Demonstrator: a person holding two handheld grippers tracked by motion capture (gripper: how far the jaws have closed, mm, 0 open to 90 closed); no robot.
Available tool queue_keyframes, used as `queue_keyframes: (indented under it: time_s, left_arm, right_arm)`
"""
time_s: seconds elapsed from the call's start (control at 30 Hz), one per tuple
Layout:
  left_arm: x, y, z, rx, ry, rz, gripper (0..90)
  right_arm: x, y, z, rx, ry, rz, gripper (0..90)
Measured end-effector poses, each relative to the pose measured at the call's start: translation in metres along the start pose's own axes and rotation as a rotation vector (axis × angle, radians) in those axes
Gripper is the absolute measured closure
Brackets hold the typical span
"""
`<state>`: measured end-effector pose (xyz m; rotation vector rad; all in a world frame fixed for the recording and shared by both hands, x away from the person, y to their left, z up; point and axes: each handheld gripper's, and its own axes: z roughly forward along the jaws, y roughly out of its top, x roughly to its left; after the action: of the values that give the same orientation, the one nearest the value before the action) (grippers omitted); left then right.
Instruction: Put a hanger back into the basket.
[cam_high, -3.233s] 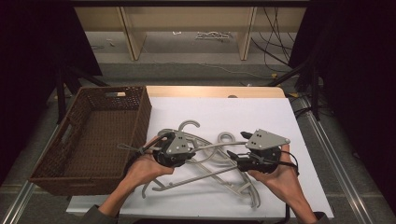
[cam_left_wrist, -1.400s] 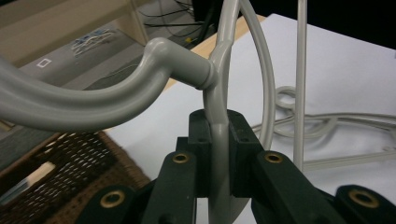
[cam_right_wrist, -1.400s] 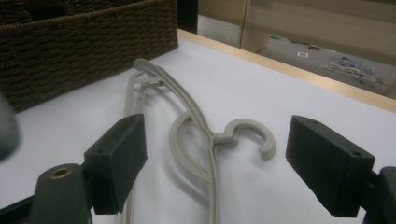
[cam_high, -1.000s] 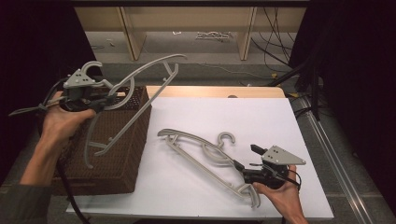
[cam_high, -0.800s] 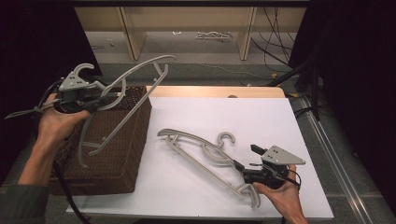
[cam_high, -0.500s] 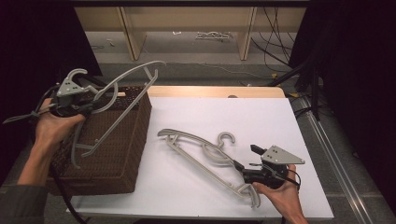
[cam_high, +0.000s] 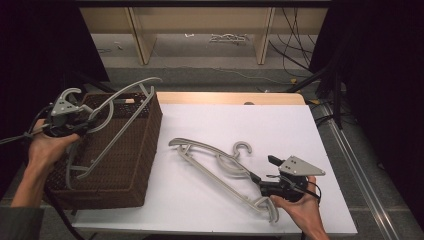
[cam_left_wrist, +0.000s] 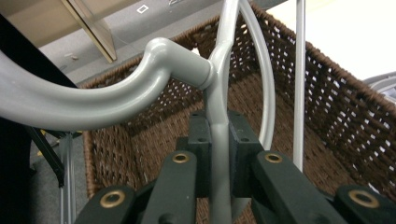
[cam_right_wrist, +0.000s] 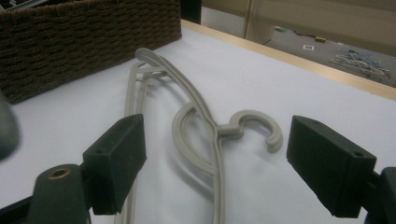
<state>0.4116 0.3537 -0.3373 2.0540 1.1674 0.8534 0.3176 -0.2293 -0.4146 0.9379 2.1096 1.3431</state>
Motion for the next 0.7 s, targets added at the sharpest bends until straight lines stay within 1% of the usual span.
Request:
queue_keyframes:
  time_s: [0.13,0.27,0.33,0.57,0.6,0.63,0.67,0.7]
  left_arm:
    - [0.003,-0.007,0.001,0.015,-0.003,-0.005,82.0]
    - [0.005,-0.014,0.003,0.037,0.015,-0.001,82.0]
    - [0.006,-0.018,0.005,0.044,0.013,-0.013,82.0]
    - [0.010,-0.027,0.011,0.075,0.034,-0.023,82.0]
    - [0.011,-0.029,0.012,0.083,0.036,-0.018,82.0]
    - [0.011,-0.030,0.013,0.087,0.035,-0.020,82.0]
    - [0.011,-0.031,0.014,0.088,0.035,-0.028,82.0]
    - [0.011,-0.032,0.014,0.094,0.033,-0.021,82.0]
  right_arm:
    - [0.000,-0.001,0.001,0.000,-0.004,-0.004,20.8]
    - [0.000,-0.001,0.001,0.003,-0.002,-0.004,20.7]
    - [0.000,-0.001,0.001,0.001,-0.004,-0.003,20.7]
    - [0.000,-0.001,0.001,0.005,-0.002,-0.005,20.7]
    - [0.000,-0.001,0.000,0.016,0.004,0.006,20.7]
    - [0.000,-0.001,0.000,0.016,-0.007,-0.002,20.7]
    - [0.000,-0.001,0.001,0.007,-0.002,0.000,20.7]
    - [0.000,-0.001,0.002,0.012,0.006,0.011,20.7]
